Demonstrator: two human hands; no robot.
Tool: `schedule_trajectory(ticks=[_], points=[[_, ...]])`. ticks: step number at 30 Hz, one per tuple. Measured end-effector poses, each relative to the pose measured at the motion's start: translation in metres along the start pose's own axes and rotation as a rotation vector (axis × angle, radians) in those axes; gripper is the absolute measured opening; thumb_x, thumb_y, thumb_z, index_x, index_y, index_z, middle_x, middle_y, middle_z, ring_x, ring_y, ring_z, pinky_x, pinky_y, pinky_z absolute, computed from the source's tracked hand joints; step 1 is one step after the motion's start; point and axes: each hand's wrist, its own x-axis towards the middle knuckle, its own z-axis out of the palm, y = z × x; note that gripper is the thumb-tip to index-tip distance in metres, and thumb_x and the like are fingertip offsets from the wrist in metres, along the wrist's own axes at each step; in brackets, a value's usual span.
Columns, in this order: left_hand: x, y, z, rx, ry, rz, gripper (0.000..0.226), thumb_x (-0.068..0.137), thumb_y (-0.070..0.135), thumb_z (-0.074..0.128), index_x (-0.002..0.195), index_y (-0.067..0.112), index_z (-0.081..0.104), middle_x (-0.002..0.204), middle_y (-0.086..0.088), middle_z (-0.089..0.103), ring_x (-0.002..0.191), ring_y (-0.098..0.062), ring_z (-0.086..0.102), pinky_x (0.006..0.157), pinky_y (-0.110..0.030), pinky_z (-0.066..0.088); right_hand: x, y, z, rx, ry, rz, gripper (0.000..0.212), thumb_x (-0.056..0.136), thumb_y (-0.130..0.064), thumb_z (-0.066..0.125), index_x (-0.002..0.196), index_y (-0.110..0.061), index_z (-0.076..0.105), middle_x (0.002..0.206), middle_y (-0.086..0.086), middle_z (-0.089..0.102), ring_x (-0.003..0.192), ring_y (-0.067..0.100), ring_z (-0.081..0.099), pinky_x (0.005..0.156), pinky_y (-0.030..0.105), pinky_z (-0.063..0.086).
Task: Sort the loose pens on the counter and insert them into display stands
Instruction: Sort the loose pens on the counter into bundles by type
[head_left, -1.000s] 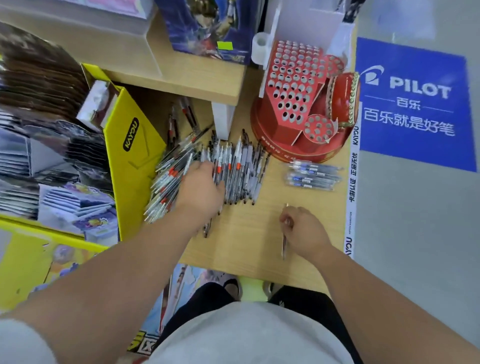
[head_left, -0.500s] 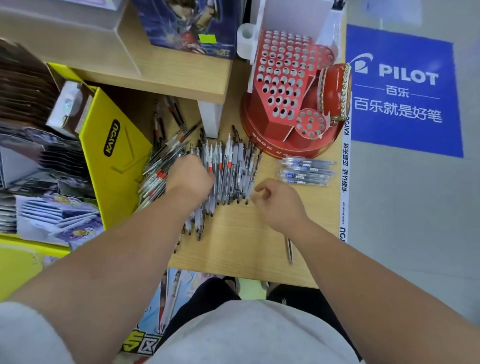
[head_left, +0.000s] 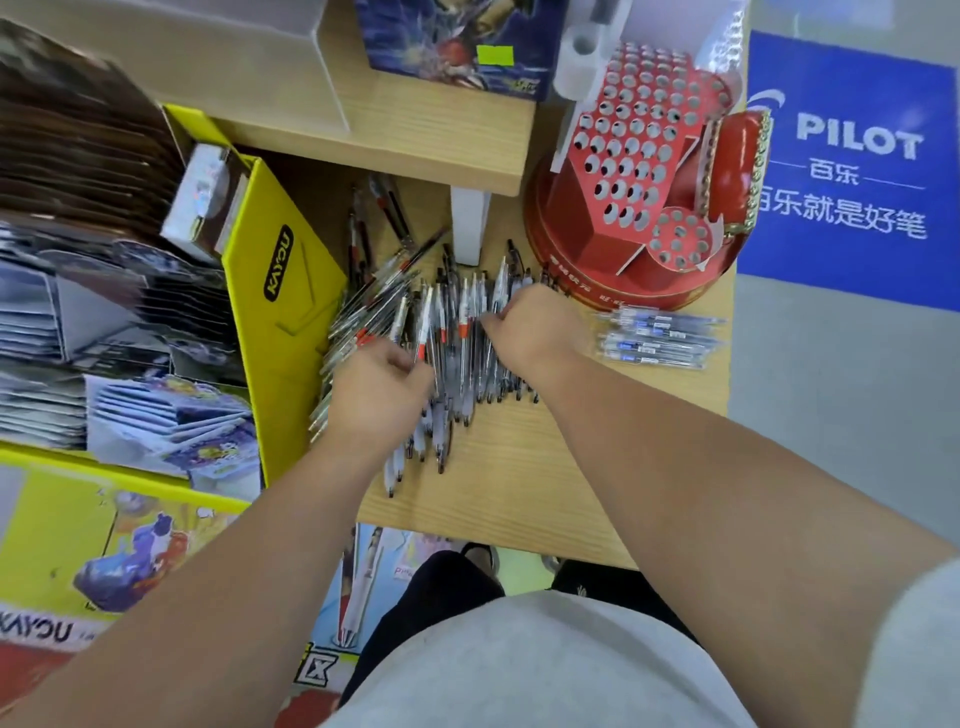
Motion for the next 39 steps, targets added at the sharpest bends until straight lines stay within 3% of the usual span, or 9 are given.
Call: schedule_trajectory(ticks=[3,7,10,13,17,21,25,29,39], points=[[-0.008,-0.016,-0.003,-0.073,-0.022,-0.023,0.008,0.091,0.016,0.061,0.087,0.01,0.06,0.073,-0.014,0.069,0.053,-0.02,0.051,0.054,-0.036,0.044,-0.001,-0.012,0.003,-0.032,-0.003,0.004,0.056,0.087,-0.064,0.063,0.06,-0.016,0.054,0.053,-0.002,0.054,0.05,0.017,0.057,0.043,0.022,0.031],[-0.003,-0.022,-0.004,-0.039,-0.032,-0.003,0.016,0.097,0.018,0.053,0.105,0.009,0.063,0.077,-0.008,0.07,0.051,-0.019,0.05,0.052,-0.035,0.042,-0.003,-0.018,0.007,-0.052,-0.018,-0.002,0.055,0.082,-0.065,0.068,0.06,-0.017,0.052,0.052,-0.003,0.052,0.046,0.012,0.052,0.041,0.02,0.028],[0.005,-0.01,-0.005,-0.027,-0.036,0.056,0.014,0.099,0.023,0.053,0.094,0.013,0.062,0.08,-0.013,0.068,0.063,-0.03,0.059,0.055,-0.045,0.049,-0.002,-0.02,0.012,-0.033,-0.079,-0.007,0.055,0.082,-0.063,0.07,0.063,-0.014,0.053,0.053,-0.001,0.054,0.047,0.014,0.054,0.042,0.021,0.032],[0.018,0.005,0.0,0.02,-0.04,0.095,0.02,0.099,0.027,0.055,0.091,0.011,0.063,0.077,-0.014,0.069,0.064,-0.029,0.064,0.053,-0.038,0.048,0.0,-0.018,0.015,-0.024,-0.136,-0.003,0.053,0.081,-0.061,0.07,0.062,-0.013,0.057,0.053,0.0,0.056,0.047,0.015,0.056,0.043,0.022,0.033],[0.037,0.012,0.009,0.054,-0.081,0.047,0.023,0.097,0.026,0.058,0.09,0.005,0.065,0.078,-0.016,0.07,0.069,-0.034,0.067,0.057,-0.041,0.054,-0.001,-0.016,0.016,-0.03,-0.155,-0.029,0.049,0.08,-0.055,0.072,0.059,-0.014,0.057,0.052,-0.001,0.055,0.048,0.015,0.055,0.044,0.022,0.033],[0.043,0.014,0.013,0.111,-0.091,0.017,0.029,0.095,0.024,0.06,0.083,-0.002,0.062,0.07,-0.018,0.062,0.057,-0.028,0.054,0.051,-0.032,0.041,-0.001,-0.013,0.019,0.017,-0.179,-0.047,0.044,0.081,-0.049,0.073,0.062,-0.012,0.058,0.052,0.0,0.058,0.049,0.015,0.057,0.045,0.023,0.036],[0.043,0.012,0.015,0.132,-0.093,-0.003,0.032,0.093,0.023,0.064,0.068,0.009,0.05,0.061,-0.011,0.052,0.052,-0.024,0.048,0.048,-0.028,0.034,-0.003,-0.011,0.023,0.065,-0.22,-0.046,0.04,0.08,-0.044,0.075,0.062,-0.011,0.062,0.052,0.0,0.055,0.05,0.016,0.056,0.049,0.024,0.036],[0.044,0.01,0.016,0.101,-0.112,-0.026,0.025,0.093,0.025,0.065,0.082,0.004,0.058,0.075,-0.019,0.065,0.058,-0.027,0.057,0.051,-0.031,0.042,-0.006,-0.008,0.026,0.111,-0.204,-0.058,0.035,0.08,-0.042,0.077,0.072,-0.01,0.066,0.067,0.004,0.061,0.064,0.021,0.061,0.051,0.025,0.036],[0.046,0.003,0.016,-0.014,-0.128,-0.086,0.026,0.091,0.02,0.061,0.095,-0.005,0.062,0.088,-0.028,0.07,0.057,-0.024,0.055,0.051,-0.033,0.045,-0.007,-0.009,0.025,0.13,-0.201,-0.066,0.035,0.08,-0.029,0.072,0.058,-0.012,0.051,0.056,0.003,0.053,0.053,0.021,0.052,0.049,0.025,0.036]])
